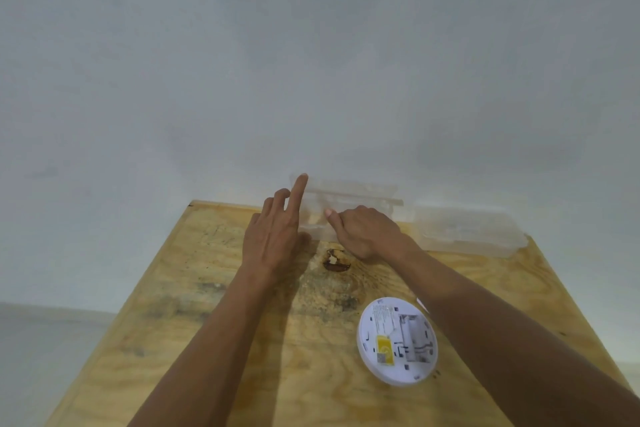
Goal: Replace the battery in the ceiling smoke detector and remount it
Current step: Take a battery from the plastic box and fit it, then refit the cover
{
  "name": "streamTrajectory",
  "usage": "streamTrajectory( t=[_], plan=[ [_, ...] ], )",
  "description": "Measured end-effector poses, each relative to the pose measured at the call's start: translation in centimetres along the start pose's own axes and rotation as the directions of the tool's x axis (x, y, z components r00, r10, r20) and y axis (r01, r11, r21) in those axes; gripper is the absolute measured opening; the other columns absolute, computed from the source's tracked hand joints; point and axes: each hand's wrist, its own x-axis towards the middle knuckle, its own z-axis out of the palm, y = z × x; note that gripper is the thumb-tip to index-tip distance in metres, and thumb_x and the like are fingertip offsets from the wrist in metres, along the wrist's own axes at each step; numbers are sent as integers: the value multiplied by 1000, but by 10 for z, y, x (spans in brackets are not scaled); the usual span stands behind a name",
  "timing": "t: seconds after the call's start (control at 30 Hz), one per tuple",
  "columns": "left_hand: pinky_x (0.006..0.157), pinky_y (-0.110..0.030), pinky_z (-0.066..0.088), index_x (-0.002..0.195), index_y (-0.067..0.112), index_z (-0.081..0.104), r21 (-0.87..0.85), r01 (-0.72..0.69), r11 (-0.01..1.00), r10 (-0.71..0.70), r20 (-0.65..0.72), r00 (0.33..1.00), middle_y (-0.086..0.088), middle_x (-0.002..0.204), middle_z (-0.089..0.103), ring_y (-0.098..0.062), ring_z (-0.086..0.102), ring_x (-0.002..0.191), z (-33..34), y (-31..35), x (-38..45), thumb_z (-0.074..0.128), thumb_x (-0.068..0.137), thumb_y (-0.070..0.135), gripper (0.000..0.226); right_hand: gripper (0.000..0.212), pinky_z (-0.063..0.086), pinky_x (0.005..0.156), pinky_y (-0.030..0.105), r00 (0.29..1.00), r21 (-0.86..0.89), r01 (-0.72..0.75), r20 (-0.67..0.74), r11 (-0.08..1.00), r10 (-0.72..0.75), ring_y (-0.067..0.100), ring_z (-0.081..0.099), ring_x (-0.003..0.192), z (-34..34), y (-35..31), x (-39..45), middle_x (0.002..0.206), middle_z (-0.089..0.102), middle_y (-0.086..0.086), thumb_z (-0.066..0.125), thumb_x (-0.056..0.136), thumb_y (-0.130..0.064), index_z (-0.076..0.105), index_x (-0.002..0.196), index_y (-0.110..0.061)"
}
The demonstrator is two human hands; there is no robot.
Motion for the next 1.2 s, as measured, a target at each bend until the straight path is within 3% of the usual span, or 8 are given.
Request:
streamTrajectory(
  t=[0.2, 0.3, 0.37, 0.47, 0.57, 0.9, 1.1, 1.2],
  plan=[
    [81, -39, 49, 153, 34, -14, 6, 10, 1000, -10, 7, 1000, -8, 142, 46, -28, 51, 119, 0, 0, 0, 71, 89, 22, 107, 53, 47, 56, 36, 939, 111, 48, -345, 993, -7, 24, 57, 58, 6, 3, -2, 62, 59, 2, 35, 101, -53, 52, 69, -14],
    [79, -39, 50, 154, 32, -9, -8, 14, 1000, -14, 7, 1000, -9, 139, 48, -28, 53, 115, -2, 3, -4, 70, 89, 22, 103, 37, 40, 43, 31, 764, -40, 214, -616, 976, -193, 20, 52, 48, 9, 4, -11, 55, 54, -4, 54, 97, -46, 55, 73, -18],
    [80, -40, 51, 156, 29, -3, -15, 18, 1000, -18, 6, 1000, -9, 140, 48, -29, 53, 116, -3, 6, -7, 70, 89, 27, 99, 24, 43, 41, 28, 674, -112, 212, -703, 971, -229, 19, 60, 49, 5, 6, -25, 56, 61, -5, 61, 94, -44, 65, 90, -21],
    [82, -39, 50, 156, 28, 5, -24, 31, 999, -32, -7, 999, -9, 143, 47, -29, 52, 118, -4, 8, -10, 68, 90, 30, 92, 51, 49, 54, 31, 800, -100, 18, -596, 995, -74, 26, 68, 63, -19, 18, -45, 71, 70, -1, 51, 95, -56, 51, 136, -28],
    [84, -39, 49, 155, 26, 11, -25, 38, 999, -38, -14, 999, -9, 146, 44, -29, 53, 118, -5, 8, -11, 67, 91, 34, 85, 56, 49, 69, 35, 903, -115, -146, -421, 983, 85, 30, 69, 93, -38, 43, -50, 97, 75, 4, 37, 95, -66, 48, 139, -34],
    [77, -42, 51, 130, 17, 57, 144, 2, 990, 11, -94, 995, -15, 120, 59, -35, 60, 102, 2, 3, -20, 88, 70, 32, 70, 51, 53, 76, 37, 951, -203, -70, -309, 977, 4, 29, 70, 100, -14, 47, -60, 111, 74, 4, 43, 95, -62, 55, 134, -32],
    [78, -42, 56, 113, 14, 72, 41, -153, 987, 158, -192, 969, -10, 116, 68, -33, 60, 109, -1, 2, -15, 54, 96, 40, 36, 48, 54, 75, 36, 926, -150, -68, -377, 986, 7, 28, 71, 97, -5, 47, -59, 111, 75, 3, 44, 95, -61, 61, 130, -32],
    [72, -41, 57, 103, 11, 77, -19, -169, 985, 162, -204, 965, -8, 103, 72, -33, 63, 103, -2, 2, -9, 64, 93, 30, 25, 46, 55, 74, 36, 920, -149, -71, -391, 986, 8, 29, 71, 95, -1, 47, -58, 107, 76, 3, 44, 96, -61, 65, 123, -31]
  ],
)
